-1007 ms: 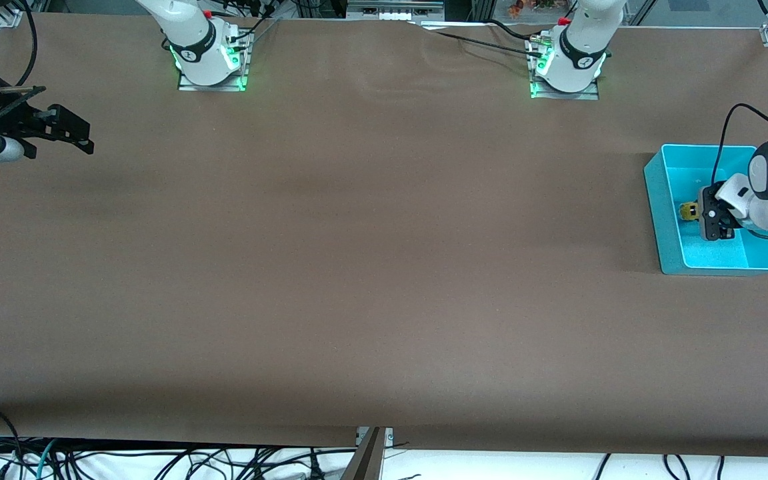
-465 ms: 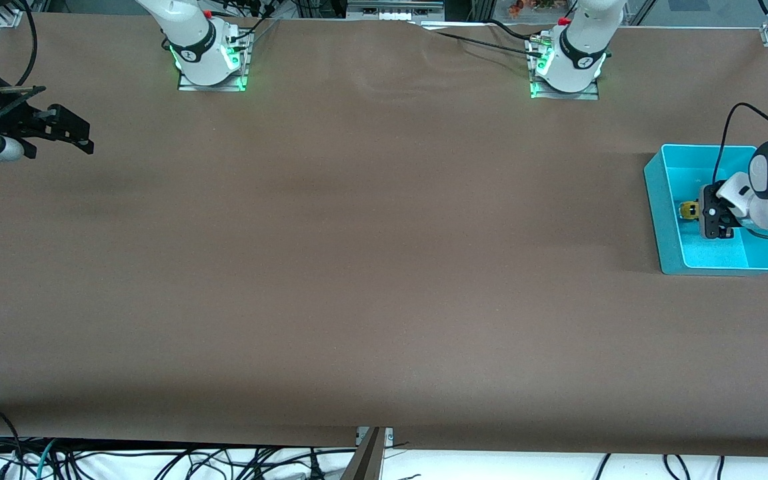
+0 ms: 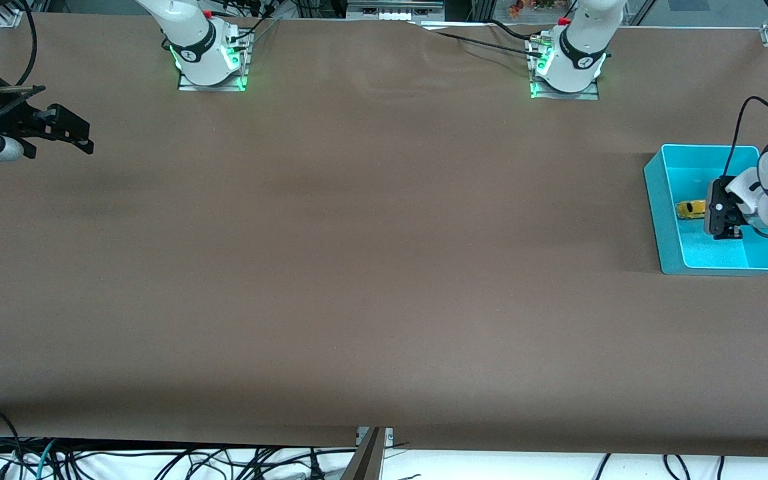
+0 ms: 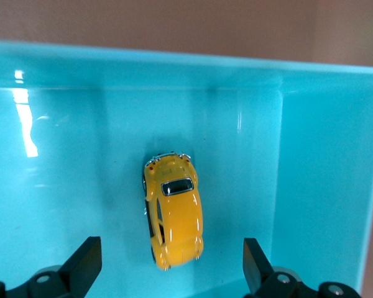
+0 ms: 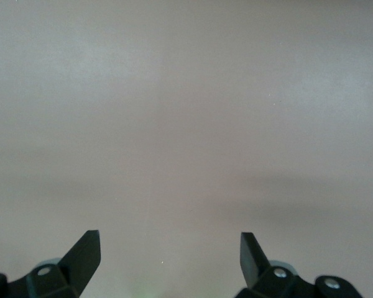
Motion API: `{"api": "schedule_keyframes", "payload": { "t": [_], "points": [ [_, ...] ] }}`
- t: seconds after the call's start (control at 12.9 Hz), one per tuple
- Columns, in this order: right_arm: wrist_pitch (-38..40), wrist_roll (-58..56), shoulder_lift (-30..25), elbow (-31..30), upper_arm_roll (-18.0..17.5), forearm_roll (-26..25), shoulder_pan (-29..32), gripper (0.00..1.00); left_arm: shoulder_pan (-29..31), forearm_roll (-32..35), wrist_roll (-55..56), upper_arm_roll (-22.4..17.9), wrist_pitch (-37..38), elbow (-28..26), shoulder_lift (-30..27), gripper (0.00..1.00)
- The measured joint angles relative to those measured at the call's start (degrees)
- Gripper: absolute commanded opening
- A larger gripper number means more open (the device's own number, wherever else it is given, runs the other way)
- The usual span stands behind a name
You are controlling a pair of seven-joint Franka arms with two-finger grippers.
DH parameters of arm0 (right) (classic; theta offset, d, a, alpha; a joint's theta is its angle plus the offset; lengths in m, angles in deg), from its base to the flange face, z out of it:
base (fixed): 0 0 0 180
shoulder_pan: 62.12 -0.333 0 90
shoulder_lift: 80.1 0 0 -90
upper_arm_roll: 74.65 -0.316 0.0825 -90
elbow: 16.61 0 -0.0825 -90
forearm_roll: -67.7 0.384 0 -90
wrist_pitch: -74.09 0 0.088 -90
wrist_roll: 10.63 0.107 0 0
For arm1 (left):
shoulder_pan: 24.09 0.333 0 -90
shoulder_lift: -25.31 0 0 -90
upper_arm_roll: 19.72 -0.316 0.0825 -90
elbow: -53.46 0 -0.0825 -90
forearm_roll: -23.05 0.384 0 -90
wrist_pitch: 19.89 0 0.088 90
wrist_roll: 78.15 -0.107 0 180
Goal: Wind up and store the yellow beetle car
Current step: 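Lower the car into the blue bin and open the left gripper, then raise the open left gripper up out of the bin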
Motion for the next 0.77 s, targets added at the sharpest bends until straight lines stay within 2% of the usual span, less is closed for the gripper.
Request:
{"api": "schedule_keyframes", "payload": {
  "t": [0.15,0.31,0.54,0.77],
  "points": [
    [0.0,0.0,0.0,0.02,-0.01,0.0,-0.02,0.99,0.08,-0.97,1.47,4.05,3.83,1.06,-4.87,1.0],
    [0.0,0.01,0.0,0.02,-0.01,0.0,-0.02,0.99,0.02,-2.01,5.59,9.78,11.65,3.93,-9.05,1.0],
    [0.0,0.01,0.0,0.03,-0.01,0.0,-0.03,0.99,-0.2,-2.15,15.27,19.03,23.89,10.87,-10.39,1.0],
    [0.0,0.01,0.0,0.03,-0.01,0.0,-0.04,0.99,-0.4,-4.89,29.08,25.49,32.01,17.59,-10.48,1.0]
  ]
}}
